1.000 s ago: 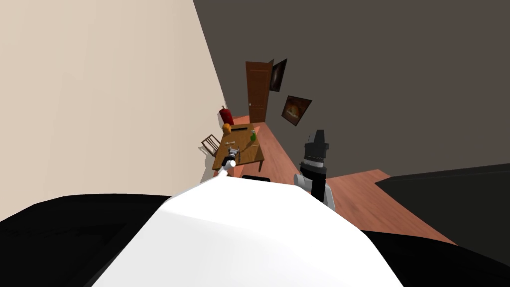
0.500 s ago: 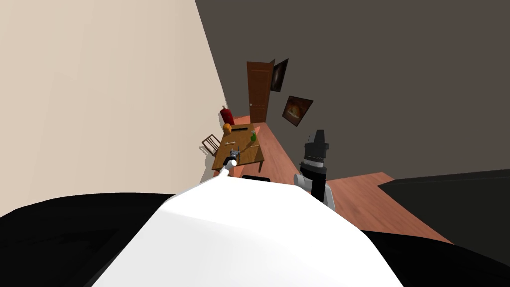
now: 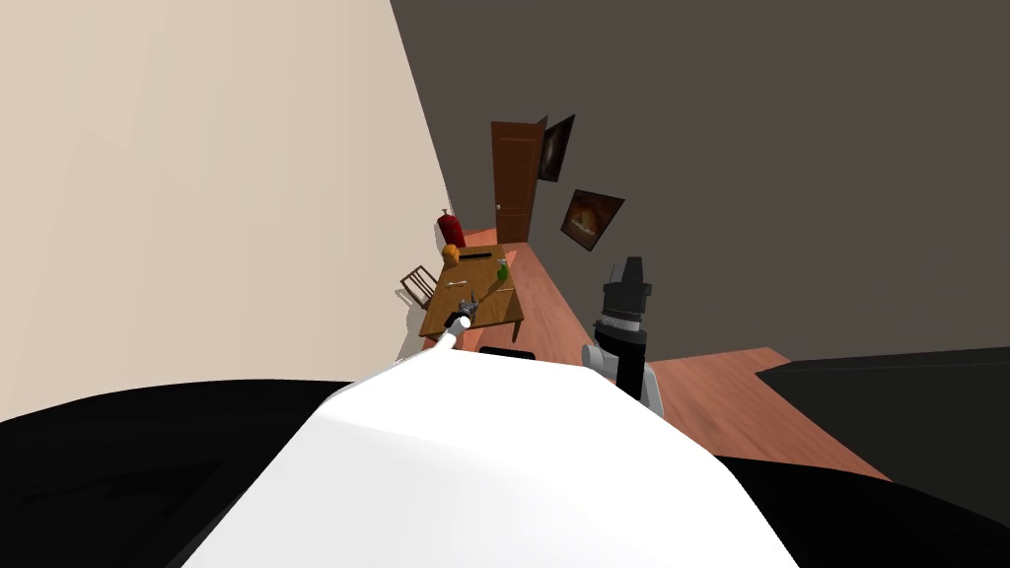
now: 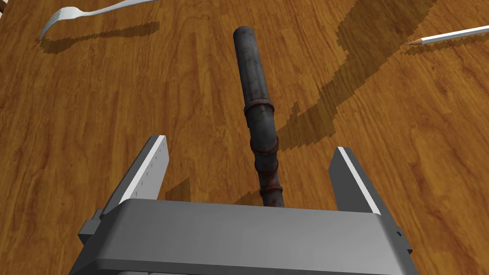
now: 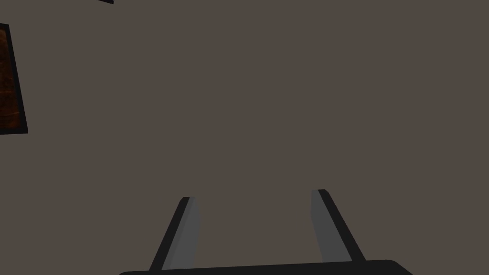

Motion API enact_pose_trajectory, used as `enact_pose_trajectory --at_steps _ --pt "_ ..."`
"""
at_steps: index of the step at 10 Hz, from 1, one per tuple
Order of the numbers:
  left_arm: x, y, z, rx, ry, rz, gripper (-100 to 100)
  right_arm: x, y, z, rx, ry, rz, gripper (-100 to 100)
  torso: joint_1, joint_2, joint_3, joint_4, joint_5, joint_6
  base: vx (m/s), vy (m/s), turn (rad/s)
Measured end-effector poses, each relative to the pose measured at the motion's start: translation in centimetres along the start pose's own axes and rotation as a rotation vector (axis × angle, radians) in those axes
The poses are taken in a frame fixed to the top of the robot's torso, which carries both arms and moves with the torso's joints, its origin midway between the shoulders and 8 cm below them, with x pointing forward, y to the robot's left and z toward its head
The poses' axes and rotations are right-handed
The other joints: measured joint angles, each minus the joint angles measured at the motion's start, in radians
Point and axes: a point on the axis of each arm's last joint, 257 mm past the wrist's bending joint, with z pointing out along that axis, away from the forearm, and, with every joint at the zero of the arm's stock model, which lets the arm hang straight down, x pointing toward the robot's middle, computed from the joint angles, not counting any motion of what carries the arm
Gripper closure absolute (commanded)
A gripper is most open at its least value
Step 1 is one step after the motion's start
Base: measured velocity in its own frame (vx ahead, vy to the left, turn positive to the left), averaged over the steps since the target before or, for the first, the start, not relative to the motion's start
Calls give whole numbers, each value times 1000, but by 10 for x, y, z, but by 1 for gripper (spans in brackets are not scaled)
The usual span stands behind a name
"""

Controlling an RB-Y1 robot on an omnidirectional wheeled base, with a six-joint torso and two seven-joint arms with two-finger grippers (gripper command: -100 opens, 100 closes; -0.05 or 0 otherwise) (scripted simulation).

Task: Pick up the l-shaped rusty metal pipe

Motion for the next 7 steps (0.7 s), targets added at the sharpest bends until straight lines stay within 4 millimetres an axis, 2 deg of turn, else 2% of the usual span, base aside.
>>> enact_pose_trajectory --at_steps 6,7 --pt "-38 15 5 -29 -117 -136 -100 0 0 0 0 0 0 0 0 0 0 0 0 0 23 -4 21" --pt "-39 15 5 -29 -119 -139 0 0 0 0 0 0 0 0 0 1 0 0 0 0 0 0 0"
